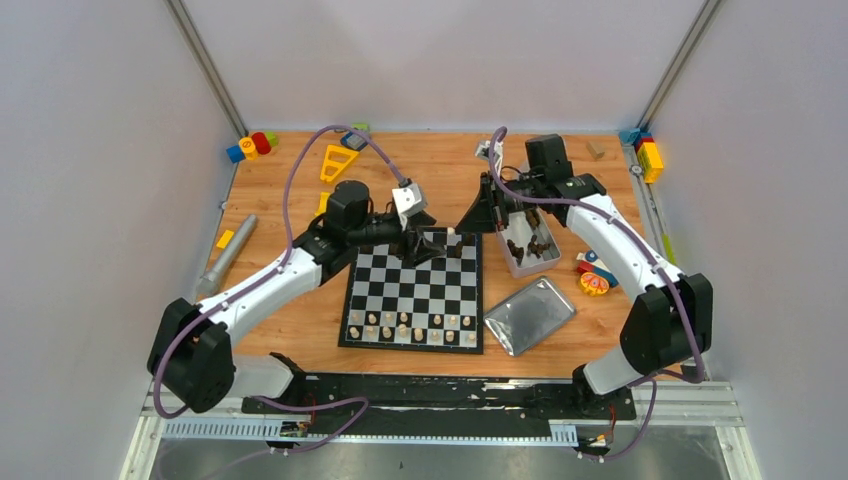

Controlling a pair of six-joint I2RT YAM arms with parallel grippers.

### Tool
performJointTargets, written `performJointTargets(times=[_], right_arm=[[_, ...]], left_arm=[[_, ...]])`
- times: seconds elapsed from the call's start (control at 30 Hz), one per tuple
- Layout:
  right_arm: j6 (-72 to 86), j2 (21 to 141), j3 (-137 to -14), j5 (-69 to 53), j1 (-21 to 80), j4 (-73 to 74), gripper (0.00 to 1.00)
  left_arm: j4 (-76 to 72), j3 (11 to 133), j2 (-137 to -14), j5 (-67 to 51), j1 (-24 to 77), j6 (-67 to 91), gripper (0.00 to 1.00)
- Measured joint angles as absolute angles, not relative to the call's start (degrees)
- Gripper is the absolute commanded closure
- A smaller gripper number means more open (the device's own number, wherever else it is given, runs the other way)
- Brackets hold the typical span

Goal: Set up the chess pieces on the board
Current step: Place the chess piece on the chessboard.

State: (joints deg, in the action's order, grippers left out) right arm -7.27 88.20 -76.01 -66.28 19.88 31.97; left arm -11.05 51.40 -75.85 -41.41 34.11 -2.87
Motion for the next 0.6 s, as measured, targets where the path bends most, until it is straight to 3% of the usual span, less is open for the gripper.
performJointTargets(times=[0.27, 0.6], right_arm=[[-17.34, 86.59, -78.5, -53.36, 24.73, 42.11, 1.0], [-26.68, 94.74, -86.02, -30.24, 45.74, 54.43, 1.0]], left_arm=[[10.02, 52.05, -67.2, -35.99, 27.07, -16.58, 0.04], [29.8, 55.27, -56.73, -23.53, 9.39, -19.64, 0.0]])
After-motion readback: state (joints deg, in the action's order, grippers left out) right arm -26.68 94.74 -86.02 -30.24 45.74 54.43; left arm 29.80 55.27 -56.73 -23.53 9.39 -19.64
